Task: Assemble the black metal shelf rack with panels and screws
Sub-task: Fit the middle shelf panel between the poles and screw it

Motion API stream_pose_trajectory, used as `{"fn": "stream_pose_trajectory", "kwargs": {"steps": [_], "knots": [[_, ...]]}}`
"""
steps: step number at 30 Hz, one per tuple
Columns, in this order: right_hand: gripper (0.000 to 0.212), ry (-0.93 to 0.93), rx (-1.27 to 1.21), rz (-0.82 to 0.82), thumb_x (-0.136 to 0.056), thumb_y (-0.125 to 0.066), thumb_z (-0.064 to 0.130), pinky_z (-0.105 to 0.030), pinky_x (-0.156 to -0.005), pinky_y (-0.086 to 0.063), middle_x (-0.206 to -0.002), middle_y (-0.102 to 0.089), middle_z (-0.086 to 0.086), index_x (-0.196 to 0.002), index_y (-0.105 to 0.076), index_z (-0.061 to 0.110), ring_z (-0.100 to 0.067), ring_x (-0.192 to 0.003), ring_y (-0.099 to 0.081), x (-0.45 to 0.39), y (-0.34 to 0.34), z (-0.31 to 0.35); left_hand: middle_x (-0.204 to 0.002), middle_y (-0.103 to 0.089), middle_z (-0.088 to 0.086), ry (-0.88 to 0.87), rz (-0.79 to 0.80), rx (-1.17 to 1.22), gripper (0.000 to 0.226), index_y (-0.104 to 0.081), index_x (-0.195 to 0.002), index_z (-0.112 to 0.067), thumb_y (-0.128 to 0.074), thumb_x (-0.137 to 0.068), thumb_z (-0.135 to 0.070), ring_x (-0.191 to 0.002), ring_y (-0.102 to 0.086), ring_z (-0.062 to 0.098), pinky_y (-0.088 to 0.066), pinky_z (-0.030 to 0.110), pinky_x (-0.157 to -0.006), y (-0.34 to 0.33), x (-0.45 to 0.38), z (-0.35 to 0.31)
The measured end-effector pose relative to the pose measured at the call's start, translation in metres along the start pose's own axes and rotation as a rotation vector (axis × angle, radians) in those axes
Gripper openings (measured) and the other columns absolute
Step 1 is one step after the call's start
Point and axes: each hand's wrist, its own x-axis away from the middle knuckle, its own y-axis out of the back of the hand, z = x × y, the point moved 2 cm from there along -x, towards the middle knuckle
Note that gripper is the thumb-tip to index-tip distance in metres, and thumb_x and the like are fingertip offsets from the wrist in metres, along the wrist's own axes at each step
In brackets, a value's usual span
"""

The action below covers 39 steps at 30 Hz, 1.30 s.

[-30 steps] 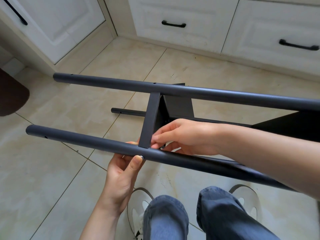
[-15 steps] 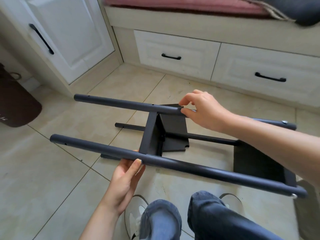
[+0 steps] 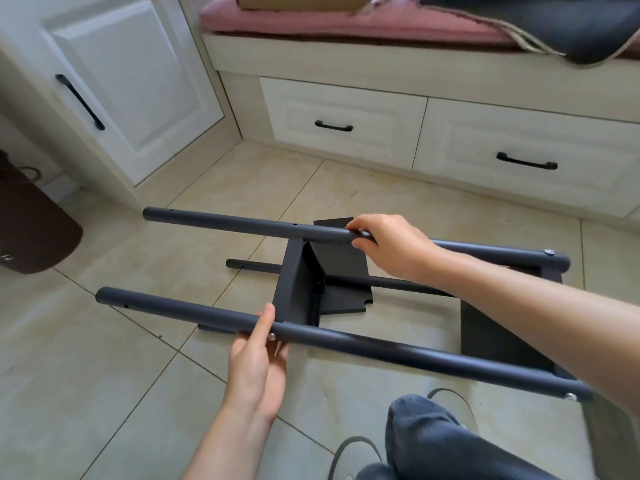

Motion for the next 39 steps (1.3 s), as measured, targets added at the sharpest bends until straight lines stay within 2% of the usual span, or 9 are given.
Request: {"fn": "stream_pose_trajectory", "kwargs": {"steps": [3,7,12,18,21,26,29,32,39], "knots": [[0.027,-0.015,-0.031,0.001,-0.101,-0.051,0.023,-0.045,-0.091,-0.05,-0.116,-0.065,-0.007,-0.126,-0.061,0.02,-0.029,-0.106,-0.057,0.003,0.013,-0.007,-0.089,-0.064,0.004,0.0,0.061,0.004,0.008,-0.061,-0.1,-0.012,-0.064,-0.092,-0.012,-0.087,-0.066,0.016,-0.051,0.03,-0.084,-0.011,0.005,-0.002],[0.027,-0.033,-0.098,-0.108,-0.099,-0.056,0.019,-0.034,-0.089,-0.047,-0.114,-0.067,-0.004,-0.124,-0.065,0.018,-0.025,-0.104,-0.059,0.016,0.041,-0.022,-0.086,-0.062,0.002,-0.059,0.196,-0.004,0.015,-0.061,-0.094,-0.013,-0.068,-0.081,-0.012,-0.09,-0.064,0.018,-0.05,0.03,-0.091,-0.035,0.007,-0.011],[0.029,-0.063,-0.219,-0.224,-0.096,-0.06,0.015,-0.037,-0.095,-0.05,-0.118,-0.065,-0.003,-0.125,-0.063,0.017,-0.019,-0.103,-0.061,0.034,0.076,-0.038,-0.081,-0.074,-0.005,-0.17,0.283,-0.047,0.014,-0.059,-0.089,-0.015,-0.061,-0.094,-0.002,-0.087,-0.071,0.011,-0.054,0.021,-0.082,-0.081,0.015,-0.022],[0.041,-0.099,-0.303,-0.284,-0.098,-0.057,0.011,-0.028,-0.089,-0.046,-0.116,-0.058,0.0,-0.138,-0.052,0.022,-0.015,-0.096,-0.057,0.059,0.107,-0.064,-0.114,-0.075,0.009,-0.266,0.448,-0.127,0.016,-0.057,-0.091,-0.016,-0.059,-0.095,0.0,-0.117,-0.066,0.018,-0.045,0.03,-0.104,-0.132,0.032,-0.033],[0.044,-0.129,-0.336,-0.296,-0.098,-0.054,0.008,-0.03,-0.09,-0.046,-0.115,-0.057,0.001,-0.14,-0.05,0.023,-0.016,-0.1,-0.057,0.08,0.116,-0.077,-0.115,-0.075,0.007,-0.311,0.532,-0.201,0.017,-0.059,-0.091,-0.017,-0.06,-0.094,0.0,-0.114,-0.067,0.016,-0.047,0.027,-0.097,-0.153,0.043,-0.034],[0.035,-0.189,-0.395,-0.296,-0.098,-0.055,0.009,-0.031,-0.087,-0.051,-0.109,-0.059,0.003,-0.13,-0.05,0.022,-0.017,-0.099,-0.061,0.116,0.123,-0.093,-0.116,-0.075,0.004,-0.374,0.661,-0.319,0.017,-0.058,-0.092,-0.015,-0.061,-0.094,0.001,-0.115,-0.067,0.015,-0.047,0.027,-0.096,-0.178,0.056,-0.03],[0.032,-0.227,-0.433,-0.307,-0.097,-0.057,0.01,-0.025,-0.077,-0.051,-0.105,-0.057,0.007,-0.125,-0.048,0.024,-0.014,-0.096,-0.062,0.14,0.122,-0.103,-0.12,-0.073,0.001,-0.414,0.755,-0.431,0.015,-0.057,-0.092,-0.018,-0.068,-0.09,-0.008,-0.121,-0.064,0.016,-0.044,0.035,-0.105,-0.186,0.063,-0.026],[0.033,-0.259,-0.477,-0.311,-0.096,-0.06,0.011,-0.025,-0.075,-0.053,-0.107,-0.057,0.006,-0.122,-0.046,0.025,-0.013,-0.095,-0.063,0.163,0.117,-0.112,-0.122,-0.073,0.001,-0.487,0.84,-0.524,0.015,-0.057,-0.091,-0.019,-0.069,-0.083,-0.016,-0.122,-0.063,0.015,-0.043,0.038,-0.104,-0.19,0.073,-0.023],[0.033,-0.309,-0.572,-0.33,-0.094,-0.065,0.01,-0.031,-0.08,-0.057,-0.107,-0.057,0.004,-0.116,-0.046,0.025,-0.017,-0.095,-0.066,0.202,0.092,-0.126,-0.124,-0.071,-0.005,-0.577,0.998,-0.722,0.021,-0.059,-0.096,-0.02,-0.067,-0.091,-0.001,-0.128,-0.059,0.011,-0.045,0.036,-0.105,-0.19,0.09,-0.013]]}}
